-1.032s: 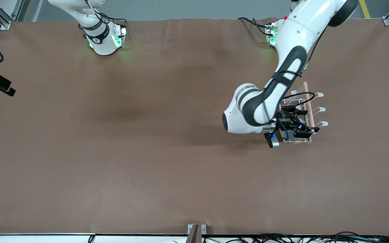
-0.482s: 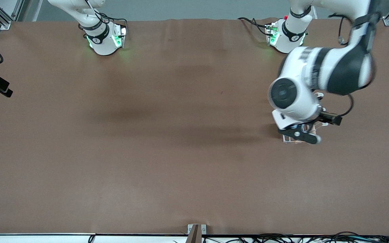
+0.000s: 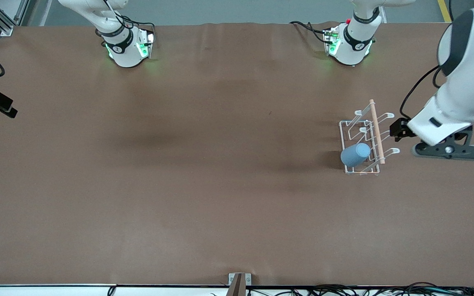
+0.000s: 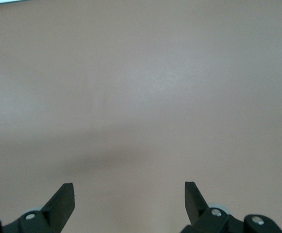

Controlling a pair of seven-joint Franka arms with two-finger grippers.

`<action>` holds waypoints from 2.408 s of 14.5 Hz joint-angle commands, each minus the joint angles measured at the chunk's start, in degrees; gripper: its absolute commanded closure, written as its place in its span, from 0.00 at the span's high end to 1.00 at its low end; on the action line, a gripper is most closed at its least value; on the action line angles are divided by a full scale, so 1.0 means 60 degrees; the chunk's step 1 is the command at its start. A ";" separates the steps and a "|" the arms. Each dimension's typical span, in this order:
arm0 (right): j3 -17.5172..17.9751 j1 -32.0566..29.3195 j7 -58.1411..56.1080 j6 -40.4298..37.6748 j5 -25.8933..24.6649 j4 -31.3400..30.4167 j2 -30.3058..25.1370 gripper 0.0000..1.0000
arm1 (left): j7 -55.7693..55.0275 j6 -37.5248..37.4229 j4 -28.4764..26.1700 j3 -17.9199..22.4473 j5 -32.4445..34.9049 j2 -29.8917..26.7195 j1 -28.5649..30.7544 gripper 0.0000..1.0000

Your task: Hang cup on cup holder

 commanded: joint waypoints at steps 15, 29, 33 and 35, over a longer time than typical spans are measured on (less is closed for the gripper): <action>0.0002 -0.0087 -0.0219 -0.0094 0.0130 -0.0122 -0.0135 1.00 | -0.0280 -0.0897 -0.0011 0.0916 -0.1735 -0.1837 -0.0255 1.00; 0.0002 -0.0087 -0.0219 -0.0109 0.0145 -0.0136 -0.0135 1.00 | -0.0954 -0.0722 -0.0392 0.1327 -0.1852 -0.1851 -0.0460 0.99; 0.0002 -0.0102 -0.0234 -0.0109 0.0145 -0.0136 -0.0135 1.00 | -0.0910 -0.0722 -0.0392 0.1312 -0.1852 -0.1851 -0.0431 0.99; 0.0002 -0.0102 -0.0249 -0.0109 0.0145 -0.0136 -0.0135 1.00 | -0.0851 -0.0751 -0.0392 0.1312 -0.1881 -0.1851 -0.0431 0.99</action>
